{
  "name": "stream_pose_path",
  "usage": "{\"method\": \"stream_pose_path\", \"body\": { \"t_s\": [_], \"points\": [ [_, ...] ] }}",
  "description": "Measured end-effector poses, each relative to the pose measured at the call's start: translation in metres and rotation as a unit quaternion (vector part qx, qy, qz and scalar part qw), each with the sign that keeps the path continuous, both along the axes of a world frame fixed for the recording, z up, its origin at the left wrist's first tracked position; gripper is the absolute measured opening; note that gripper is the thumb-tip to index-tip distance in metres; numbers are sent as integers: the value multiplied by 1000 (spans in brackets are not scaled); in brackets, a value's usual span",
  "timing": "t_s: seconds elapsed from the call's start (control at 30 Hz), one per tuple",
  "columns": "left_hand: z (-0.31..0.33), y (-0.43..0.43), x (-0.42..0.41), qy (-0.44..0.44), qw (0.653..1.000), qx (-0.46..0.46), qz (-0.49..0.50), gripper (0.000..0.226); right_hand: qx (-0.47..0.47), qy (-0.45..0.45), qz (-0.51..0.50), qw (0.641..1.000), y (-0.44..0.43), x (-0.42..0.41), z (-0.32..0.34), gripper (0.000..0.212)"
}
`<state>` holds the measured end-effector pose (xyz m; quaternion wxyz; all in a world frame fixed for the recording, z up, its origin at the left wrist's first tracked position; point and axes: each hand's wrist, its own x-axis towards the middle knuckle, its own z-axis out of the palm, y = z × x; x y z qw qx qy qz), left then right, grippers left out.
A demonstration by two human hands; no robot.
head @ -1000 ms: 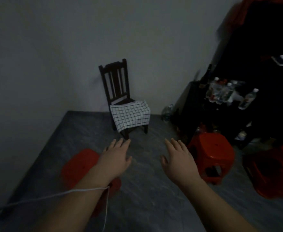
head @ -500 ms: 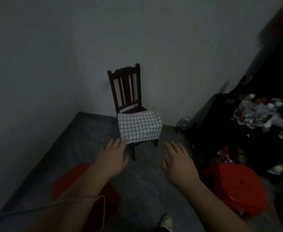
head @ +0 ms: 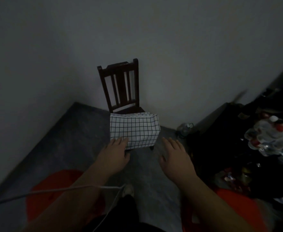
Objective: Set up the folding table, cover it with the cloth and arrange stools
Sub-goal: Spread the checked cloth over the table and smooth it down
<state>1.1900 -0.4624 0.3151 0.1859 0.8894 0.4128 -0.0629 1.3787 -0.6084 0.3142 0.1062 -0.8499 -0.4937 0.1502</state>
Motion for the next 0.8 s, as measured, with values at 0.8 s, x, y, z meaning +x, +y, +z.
{"method": "stream_pose_path", "body": {
  "t_s": [0.8],
  "points": [
    [-191, 298, 248, 110, 979, -112, -131, 67, -125, 109, -149, 975, 288, 216, -159, 39]
  ]
}}
